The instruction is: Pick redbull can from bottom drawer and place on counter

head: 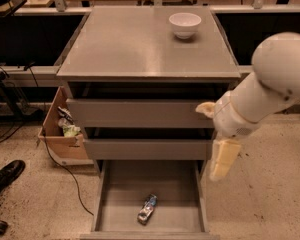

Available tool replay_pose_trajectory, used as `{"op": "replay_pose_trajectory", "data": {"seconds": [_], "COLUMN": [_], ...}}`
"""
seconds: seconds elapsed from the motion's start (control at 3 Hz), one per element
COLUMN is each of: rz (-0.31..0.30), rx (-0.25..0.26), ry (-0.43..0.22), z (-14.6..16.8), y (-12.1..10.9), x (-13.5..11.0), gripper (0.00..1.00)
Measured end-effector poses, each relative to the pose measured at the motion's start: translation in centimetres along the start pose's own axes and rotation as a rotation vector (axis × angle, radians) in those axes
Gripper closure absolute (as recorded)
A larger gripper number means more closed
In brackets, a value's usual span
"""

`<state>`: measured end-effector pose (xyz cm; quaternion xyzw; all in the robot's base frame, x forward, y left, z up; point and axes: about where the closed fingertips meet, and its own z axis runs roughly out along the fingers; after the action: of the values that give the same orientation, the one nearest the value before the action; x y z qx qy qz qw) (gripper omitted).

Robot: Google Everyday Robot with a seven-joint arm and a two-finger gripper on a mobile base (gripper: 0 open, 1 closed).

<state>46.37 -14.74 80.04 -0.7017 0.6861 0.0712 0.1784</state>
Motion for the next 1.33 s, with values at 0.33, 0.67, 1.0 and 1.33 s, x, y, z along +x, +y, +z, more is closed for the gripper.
{"op": "replay_pose_trajectory", "data": {"seconds": [0.33, 0.67, 1.0, 1.33], "rz": [-0.085, -0.102, -0.162, -0.316], "rx": [-0.078, -0.078, -0.075, -0.069], "ry": [-0.070, -0.065, -0.044, -0.002], "z": [9.0, 9.3, 10.3, 15.6], "y": [0.6, 0.6, 0.6, -2.1], "x": [-0.9, -0.8, -0.6, 1.5], "gripper": [0.00, 0.00, 0.00, 0.00]}}
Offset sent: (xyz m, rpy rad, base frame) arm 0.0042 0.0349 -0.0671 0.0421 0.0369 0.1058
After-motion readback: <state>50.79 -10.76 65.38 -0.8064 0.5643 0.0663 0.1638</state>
